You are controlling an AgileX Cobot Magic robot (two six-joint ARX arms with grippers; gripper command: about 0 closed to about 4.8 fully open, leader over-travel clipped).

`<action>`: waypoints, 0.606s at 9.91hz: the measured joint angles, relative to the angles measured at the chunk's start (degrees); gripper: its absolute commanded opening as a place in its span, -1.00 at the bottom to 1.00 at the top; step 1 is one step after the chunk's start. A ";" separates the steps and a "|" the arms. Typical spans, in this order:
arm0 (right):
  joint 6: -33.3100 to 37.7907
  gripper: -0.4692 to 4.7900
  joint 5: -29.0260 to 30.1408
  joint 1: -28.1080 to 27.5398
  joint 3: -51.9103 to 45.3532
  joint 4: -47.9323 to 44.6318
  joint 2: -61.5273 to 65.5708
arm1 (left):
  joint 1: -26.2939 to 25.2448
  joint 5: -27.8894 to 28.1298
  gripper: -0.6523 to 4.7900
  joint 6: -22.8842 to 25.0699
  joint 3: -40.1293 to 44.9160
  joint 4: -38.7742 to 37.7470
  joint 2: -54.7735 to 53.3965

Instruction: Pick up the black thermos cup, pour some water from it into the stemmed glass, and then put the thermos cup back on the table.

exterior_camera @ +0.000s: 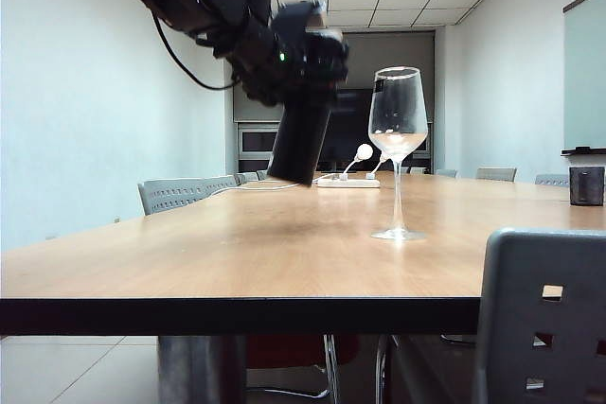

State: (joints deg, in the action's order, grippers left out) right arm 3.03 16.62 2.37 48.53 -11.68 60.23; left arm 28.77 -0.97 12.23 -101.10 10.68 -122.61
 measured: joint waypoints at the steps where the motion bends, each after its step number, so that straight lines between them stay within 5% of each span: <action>1: -0.02 0.75 0.02 0.00 0.00 0.02 0.00 | 0.17 0.57 -0.08 3.69 0.22 -1.01 -0.11; 4: -0.02 0.75 0.02 -0.02 0.00 0.02 0.00 | 2.34 4.63 -0.08 14.53 -0.15 -0.42 0.28; 6: -0.02 0.75 0.02 -0.02 0.00 0.02 0.00 | 4.74 5.68 -0.08 17.35 -0.17 -0.11 0.28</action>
State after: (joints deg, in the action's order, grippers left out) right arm 3.01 16.64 2.35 48.53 -11.66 60.23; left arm 33.52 4.71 29.58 -101.27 10.57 -122.32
